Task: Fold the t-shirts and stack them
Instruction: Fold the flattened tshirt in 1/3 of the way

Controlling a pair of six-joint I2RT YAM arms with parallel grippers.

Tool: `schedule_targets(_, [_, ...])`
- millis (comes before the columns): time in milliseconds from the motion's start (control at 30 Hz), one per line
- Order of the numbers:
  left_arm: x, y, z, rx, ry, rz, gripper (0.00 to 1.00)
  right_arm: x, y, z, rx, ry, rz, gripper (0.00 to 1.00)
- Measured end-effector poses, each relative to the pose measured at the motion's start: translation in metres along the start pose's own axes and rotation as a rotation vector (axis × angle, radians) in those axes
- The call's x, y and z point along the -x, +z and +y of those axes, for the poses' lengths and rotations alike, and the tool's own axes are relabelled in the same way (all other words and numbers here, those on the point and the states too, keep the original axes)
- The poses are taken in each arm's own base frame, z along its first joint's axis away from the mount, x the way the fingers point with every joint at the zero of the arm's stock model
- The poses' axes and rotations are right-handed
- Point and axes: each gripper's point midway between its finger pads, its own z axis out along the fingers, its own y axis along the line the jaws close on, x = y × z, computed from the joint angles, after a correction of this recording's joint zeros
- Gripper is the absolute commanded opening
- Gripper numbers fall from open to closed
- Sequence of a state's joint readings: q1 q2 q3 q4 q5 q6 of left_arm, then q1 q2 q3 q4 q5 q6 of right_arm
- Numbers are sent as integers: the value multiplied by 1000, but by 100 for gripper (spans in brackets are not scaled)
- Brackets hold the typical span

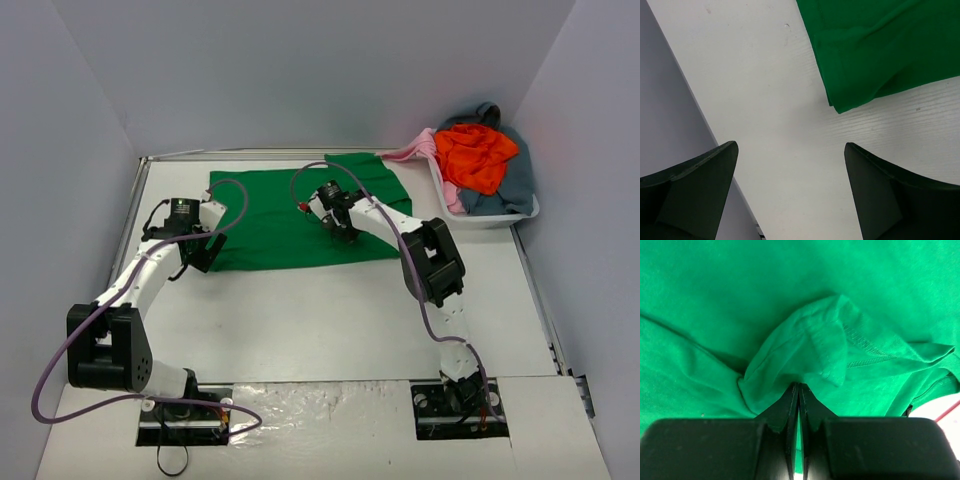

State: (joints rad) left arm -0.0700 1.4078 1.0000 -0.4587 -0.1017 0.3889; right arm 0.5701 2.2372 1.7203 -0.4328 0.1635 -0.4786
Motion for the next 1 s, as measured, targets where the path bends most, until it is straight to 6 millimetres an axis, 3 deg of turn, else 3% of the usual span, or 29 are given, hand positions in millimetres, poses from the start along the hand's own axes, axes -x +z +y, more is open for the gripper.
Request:
schedule_targets(433, [0, 0, 0, 0, 0, 1, 87, 15, 11, -14, -30, 6, -13, 0])
schedule_targets(800, [-6, 2, -3, -4, 3, 16, 87, 54, 17, -45, -120, 3, -73, 0])
schedule_targets(1000, [-6, 2, -2, -3, 3, 17, 87, 58, 14, -51, -142, -10, -77, 0])
